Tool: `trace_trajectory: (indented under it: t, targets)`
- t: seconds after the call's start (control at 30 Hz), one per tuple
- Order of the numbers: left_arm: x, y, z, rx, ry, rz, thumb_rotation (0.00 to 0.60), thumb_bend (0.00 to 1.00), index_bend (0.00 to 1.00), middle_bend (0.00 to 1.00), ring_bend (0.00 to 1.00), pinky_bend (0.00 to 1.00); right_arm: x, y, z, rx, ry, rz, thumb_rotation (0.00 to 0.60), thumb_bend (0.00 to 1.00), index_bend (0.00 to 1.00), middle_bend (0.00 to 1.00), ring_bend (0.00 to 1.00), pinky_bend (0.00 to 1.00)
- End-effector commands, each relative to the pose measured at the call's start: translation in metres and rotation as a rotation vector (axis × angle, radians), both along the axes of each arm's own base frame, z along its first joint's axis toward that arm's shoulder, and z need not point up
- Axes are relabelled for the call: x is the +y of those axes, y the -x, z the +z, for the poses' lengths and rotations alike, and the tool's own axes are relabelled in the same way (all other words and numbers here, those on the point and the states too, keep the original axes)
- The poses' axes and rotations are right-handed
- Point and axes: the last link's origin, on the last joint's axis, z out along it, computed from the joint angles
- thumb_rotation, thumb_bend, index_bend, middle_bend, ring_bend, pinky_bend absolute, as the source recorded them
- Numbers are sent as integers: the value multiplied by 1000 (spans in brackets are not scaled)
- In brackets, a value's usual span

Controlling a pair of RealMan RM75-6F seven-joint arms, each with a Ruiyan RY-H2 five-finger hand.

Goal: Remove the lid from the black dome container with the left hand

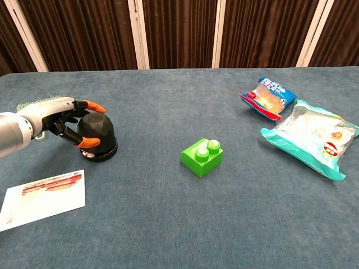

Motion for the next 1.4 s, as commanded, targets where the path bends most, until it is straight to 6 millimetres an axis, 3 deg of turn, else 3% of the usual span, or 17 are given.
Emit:
trace_trajectory:
  t: [0.03, 0.4, 0.8, 1.07, 1.4]
  targets:
    - [2, -2, 1, -62, -49, 4, 600, 549, 186, 323, 0, 0, -3, 1, 0, 0, 1, 0, 600, 209, 0, 9, 106, 11]
    - [3, -20, -7, -181, -87, -60, 600, 556, 200, 339, 0, 0, 1, 3, 0, -4, 9, 2, 600, 209, 0, 9, 106, 11]
    - [25, -34, -37, -142, -52, -51, 600, 553, 204, 318, 0, 0, 2, 4, 3, -9, 15, 2, 600, 209, 0, 9, 106, 11]
    - [30, -43, -52, -157, -14, -58, 600, 539, 200, 251, 0, 0, 1, 5, 4, -8, 15, 2, 600, 208, 0, 9, 106, 11]
    - [27, -40, -55, -110, 64, -116, 600, 356, 137, 14, 0, 0, 0, 5, 4, -12, 17, 1, 600, 209, 0, 9, 106, 11]
